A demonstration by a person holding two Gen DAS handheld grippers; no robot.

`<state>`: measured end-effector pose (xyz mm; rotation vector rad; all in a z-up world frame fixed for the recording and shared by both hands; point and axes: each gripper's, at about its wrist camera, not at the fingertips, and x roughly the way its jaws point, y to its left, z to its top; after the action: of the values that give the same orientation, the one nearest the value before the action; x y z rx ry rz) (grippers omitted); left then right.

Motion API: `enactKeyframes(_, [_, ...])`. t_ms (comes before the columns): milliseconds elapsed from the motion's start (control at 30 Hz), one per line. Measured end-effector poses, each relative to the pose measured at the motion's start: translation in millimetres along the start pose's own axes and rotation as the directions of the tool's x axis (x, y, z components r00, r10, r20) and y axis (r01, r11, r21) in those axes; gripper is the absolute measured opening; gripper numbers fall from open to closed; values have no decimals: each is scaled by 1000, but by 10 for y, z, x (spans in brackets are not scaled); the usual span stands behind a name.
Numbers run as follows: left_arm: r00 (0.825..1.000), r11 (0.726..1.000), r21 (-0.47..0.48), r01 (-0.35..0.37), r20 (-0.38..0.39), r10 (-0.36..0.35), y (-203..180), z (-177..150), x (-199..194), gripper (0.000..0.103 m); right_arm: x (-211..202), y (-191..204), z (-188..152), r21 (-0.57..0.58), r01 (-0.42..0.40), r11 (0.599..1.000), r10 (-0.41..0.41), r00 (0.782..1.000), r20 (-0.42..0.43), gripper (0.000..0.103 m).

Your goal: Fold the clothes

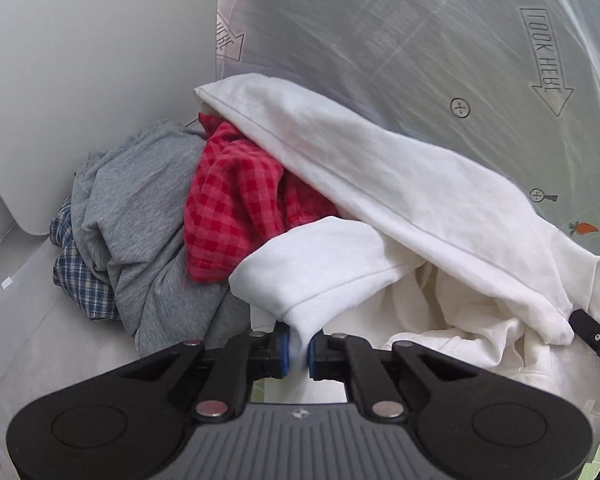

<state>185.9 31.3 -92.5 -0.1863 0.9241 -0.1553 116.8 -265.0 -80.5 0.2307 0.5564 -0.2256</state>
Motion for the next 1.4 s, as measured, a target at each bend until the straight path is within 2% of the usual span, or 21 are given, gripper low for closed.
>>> enactKeyframes(67, [996,998,22,63,57,-64,-118,-7,-228,8,-161,-144,66,-15,62,998,-61,996,64,9])
enactKeyframes(133, [985,991,53,126,109,-131,-282,-37,-451,8,-322,-288,132,-25,125,992,-121,984,128,9])
enactKeyframes(233, [956,964,148,222,162,-245,-656,-128,-692,8,-548,-518,230,-27,220,975,-209,953,217,10])
enactKeyframes(267, [948,954,176,244,163,-273,-759,-175,-717,8,-545,-672,248,7,254,967,-250,946,206,10])
enactKeyframes(367, [942,932,232,278,122,-311,-1051,-327,-589,9,-505,-1117,175,98,326,940,-336,935,113,10])
enactKeyframes(467, [962,947,187,262,23,-271,-1177,-480,-331,10,-437,-1488,-8,144,390,909,-394,919,-1,10])
enactKeyframes(567, [984,974,139,177,-54,-171,-1173,-590,-31,10,-363,-1729,-248,192,402,895,-389,915,-104,10])
enactKeyframes(667, [991,988,114,104,-101,-93,-1131,-670,197,11,-303,-1904,-441,214,402,890,-374,913,-160,11])
enactKeyframes(800, [987,998,42,52,-157,-44,-1110,-762,362,11,-316,-2085,-520,200,372,906,-343,925,-165,11])
enactKeyframes(867, [991,998,62,22,-131,-13,-1231,-786,296,11,-348,-2211,-494,180,370,911,-346,926,-153,11])
enactKeyframes(933, [995,997,79,-1,-100,9,-1346,-802,216,11,-412,-2396,-436,137,396,908,-381,917,-121,11])
enactKeyframes(1000, [997,998,69,3,-75,2,-1465,-811,112,11,-484,-2705,-370,130,443,887,-433,896,-100,11])
enactKeyframes(1100, [997,999,34,38,-65,-35,-1605,-841,-15,16,-551,-3271,-281,114,531,840,-527,847,-65,11])
enactKeyframes(1200, [994,996,48,72,-90,-68,-1785,-891,-47,22,-557,-3713,-178,107,633,767,-634,773,-31,14])
enactKeyframes(1233, [992,994,73,79,-100,-72,-1857,-911,-47,22,-581,-3793,-185,124,650,750,-650,759,-41,21])
enactKeyframes(1267, [992,991,112,72,-108,-60,-1945,-938,-35,22,-606,-3873,-192,141,666,732,-667,744,-51,33])
enactKeyframes(1300, [993,987,152,51,-112,-34,-2024,-966,-14,22,-630,-3953,-200,158,682,714,-682,728,-61,40])
enactKeyframes(1333, [993,983,180,30,-114,-9,-2068,-976,11,22,-663,-4014,-221,178,692,699,-692,718,-71,47])
enactKeyframes(1400, [992,980,200,17,-125,9,-2088,-967,51,22,-808,-3965,-390,246,661,709,-665,743,-79,50])
